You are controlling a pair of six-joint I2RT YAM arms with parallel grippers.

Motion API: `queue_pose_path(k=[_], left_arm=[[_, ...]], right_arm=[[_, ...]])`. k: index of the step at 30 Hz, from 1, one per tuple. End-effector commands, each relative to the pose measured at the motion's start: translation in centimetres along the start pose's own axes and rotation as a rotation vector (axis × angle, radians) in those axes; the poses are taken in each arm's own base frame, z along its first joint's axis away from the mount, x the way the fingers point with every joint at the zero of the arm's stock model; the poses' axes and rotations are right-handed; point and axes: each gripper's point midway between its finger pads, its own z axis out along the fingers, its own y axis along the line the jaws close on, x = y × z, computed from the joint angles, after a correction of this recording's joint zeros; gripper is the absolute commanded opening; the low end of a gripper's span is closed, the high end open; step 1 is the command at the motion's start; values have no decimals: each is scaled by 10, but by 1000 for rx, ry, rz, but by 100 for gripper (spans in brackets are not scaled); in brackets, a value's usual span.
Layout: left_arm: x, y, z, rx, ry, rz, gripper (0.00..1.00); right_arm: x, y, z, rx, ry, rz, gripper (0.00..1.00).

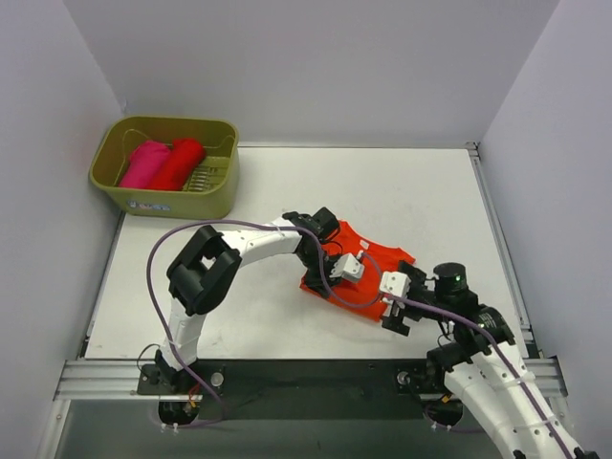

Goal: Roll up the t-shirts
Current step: Roll the T-shirt to the center of the board.

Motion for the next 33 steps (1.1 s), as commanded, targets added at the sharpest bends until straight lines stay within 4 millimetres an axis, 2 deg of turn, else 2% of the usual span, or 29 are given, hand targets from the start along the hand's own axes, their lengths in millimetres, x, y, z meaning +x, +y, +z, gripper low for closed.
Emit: queue_pose_path(k=[1,6,8,12,18,21,23,27,29,30,32,33], left_arm=[[-7,-20,-2,107,-27,-49,30],[-11,-18,-4,88,-34,-58,30],[-12,-17,-5,79,-42,-60,31],[-13,-18,-6,81,-42,-75,31],[-15,-21,-9,113,-75,-108,32],[-15,-22,-10,118,-81,-118,32],[-13,-22,-12,117,-80,-121,32],[-17,-23,-16,127,-85,-117,32],[-18,-28,-18,150,-81,-124,32],[-20,-27,-20,152,-84,-118,31],[-21,-32,-24,178,-77,-128,31],[-21,-33,-25,190,-73,-134,31]], right_arm=[[3,33,16,-183,-3,21,100],[8,51,34,-314,50,67,100],[4,48,42,-309,31,57,100],[3,62,56,-349,30,33,100],[13,71,76,-326,92,-20,97],[15,69,82,-310,113,-5,90],[18,67,83,-296,128,-4,81],[21,64,84,-278,163,31,76],[20,61,84,-271,171,56,66],[14,57,84,-266,168,75,55],[14,59,80,-292,200,121,44],[14,59,78,-292,221,194,34]])
